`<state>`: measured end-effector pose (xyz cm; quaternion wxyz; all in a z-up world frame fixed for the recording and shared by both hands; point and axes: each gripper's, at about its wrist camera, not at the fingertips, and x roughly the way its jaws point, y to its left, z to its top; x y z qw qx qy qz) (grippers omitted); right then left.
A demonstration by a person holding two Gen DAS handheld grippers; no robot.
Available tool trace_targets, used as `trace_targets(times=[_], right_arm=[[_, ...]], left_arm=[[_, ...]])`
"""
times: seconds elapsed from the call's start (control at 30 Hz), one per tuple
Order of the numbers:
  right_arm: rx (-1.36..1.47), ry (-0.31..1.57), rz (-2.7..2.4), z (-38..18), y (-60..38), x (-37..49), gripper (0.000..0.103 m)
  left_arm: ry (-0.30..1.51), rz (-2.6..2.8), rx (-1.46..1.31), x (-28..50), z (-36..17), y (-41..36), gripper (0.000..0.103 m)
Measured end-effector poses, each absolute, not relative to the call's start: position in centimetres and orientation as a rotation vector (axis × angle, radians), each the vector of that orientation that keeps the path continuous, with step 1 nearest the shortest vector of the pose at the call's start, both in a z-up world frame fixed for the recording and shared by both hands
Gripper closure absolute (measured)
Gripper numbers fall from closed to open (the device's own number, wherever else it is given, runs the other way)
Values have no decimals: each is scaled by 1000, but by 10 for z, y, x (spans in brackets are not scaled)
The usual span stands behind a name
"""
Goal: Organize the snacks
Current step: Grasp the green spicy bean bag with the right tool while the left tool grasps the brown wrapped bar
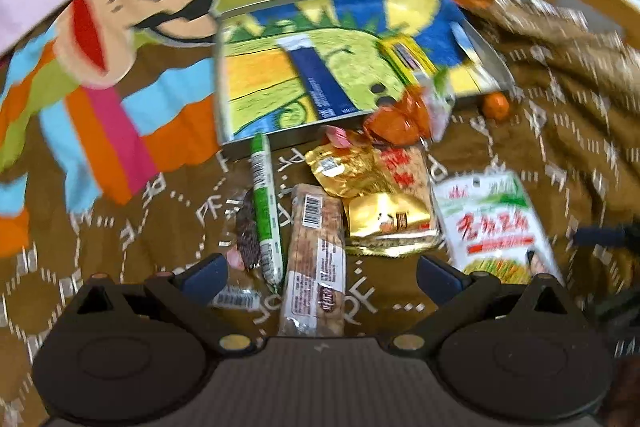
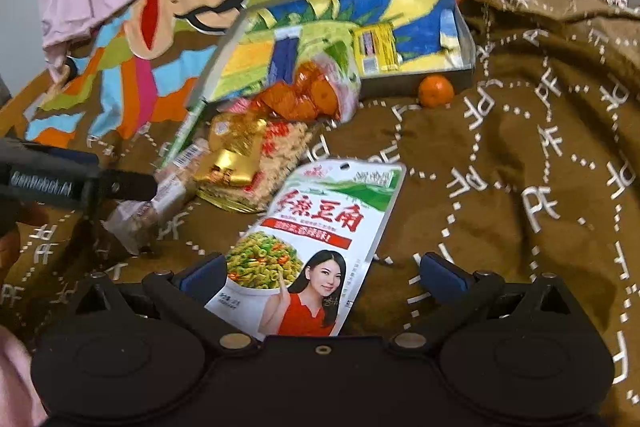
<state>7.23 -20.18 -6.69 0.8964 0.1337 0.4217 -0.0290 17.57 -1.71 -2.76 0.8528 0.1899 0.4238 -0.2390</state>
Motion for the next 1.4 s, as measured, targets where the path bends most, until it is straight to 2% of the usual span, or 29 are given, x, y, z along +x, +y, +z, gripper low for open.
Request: trace_targets(times=[0.13,0.23,0.3,0.8,1.07,1.1,1.3,1.4], right_arm=[[310,889,-74,-77,-197,84,1],[327,893,-109,-85,-191,95,1],[315,897,-136,-91,-187,100,1],[218,857,-162,-96,-167,103,1],[207,859,-212,-101,-160,112,1],[206,859,-216,-101,-160,112,3],[169,875,-208,-96,-159,106,17],[173,896,-190,-92,-161,98,19]], left_arm=[[879,-548,482,175,-40,-21,1],[882,-575,486,179,-45,-22,6],[877,-584,491,182,-47,-22,19],[940,-583,479,200,-64,-28,52],[931,-561,522,198,-67,-34,56],[927,-555,533,198,-67,-34,60],[969,-545,474,199,-61,-26,61],[1003,-541,430,197,-56,-22,61]])
